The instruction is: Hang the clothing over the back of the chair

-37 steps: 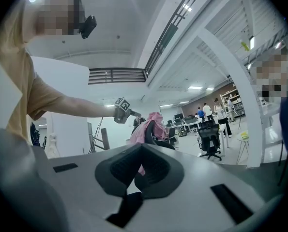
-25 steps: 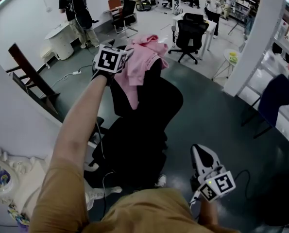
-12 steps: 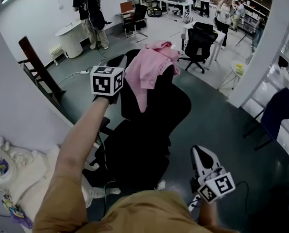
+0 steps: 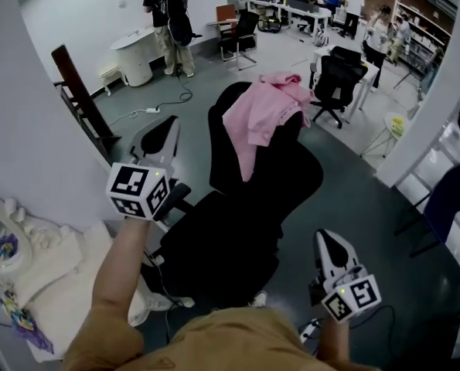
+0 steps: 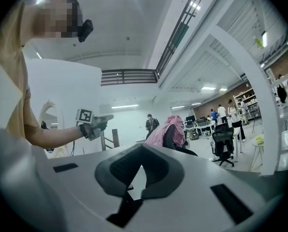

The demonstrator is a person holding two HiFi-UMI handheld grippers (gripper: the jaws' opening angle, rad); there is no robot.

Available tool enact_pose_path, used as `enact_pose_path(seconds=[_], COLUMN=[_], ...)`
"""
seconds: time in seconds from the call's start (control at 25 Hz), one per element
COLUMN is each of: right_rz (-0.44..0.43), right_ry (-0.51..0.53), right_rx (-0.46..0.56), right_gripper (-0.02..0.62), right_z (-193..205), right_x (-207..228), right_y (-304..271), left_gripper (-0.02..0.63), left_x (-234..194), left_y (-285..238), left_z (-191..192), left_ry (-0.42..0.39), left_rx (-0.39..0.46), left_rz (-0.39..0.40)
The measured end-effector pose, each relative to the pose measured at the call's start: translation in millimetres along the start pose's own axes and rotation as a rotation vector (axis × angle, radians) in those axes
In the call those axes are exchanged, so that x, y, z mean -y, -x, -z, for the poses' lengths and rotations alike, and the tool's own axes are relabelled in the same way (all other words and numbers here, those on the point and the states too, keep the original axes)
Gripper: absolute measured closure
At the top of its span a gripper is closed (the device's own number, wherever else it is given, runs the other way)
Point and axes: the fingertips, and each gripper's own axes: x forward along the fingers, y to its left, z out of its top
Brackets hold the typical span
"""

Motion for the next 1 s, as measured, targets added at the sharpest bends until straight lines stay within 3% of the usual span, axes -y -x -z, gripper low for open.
enact_pose_path(seconds=[0.2,0.44,0.76,1.0], right_rz=[-0.007,-0.021,-0.012,-0.004], right_ry=[0.023,0.053,0.073,0.090], right_rx=[-0.002,0.003,-0.007,-0.015], right_gripper=[0.591,0.591,0.591,0.591], right_z=[-6,-13,-11,-9], right_x=[-6,-24,-42,-57], right_y=[-5,-10,-2,14], left_gripper=[0.601,0.601,0.601,0.601], left_x=[-20,-24,-8,6], left_y=[75,145,225,261], left_z=[1,20,51,76], left_ry=[0.066,0.006,0.140,0.173], left_rx=[0.030,-0.022,-0.032,-0.078], left_rz=[-0.083,-0.160,-0.248,-0.277])
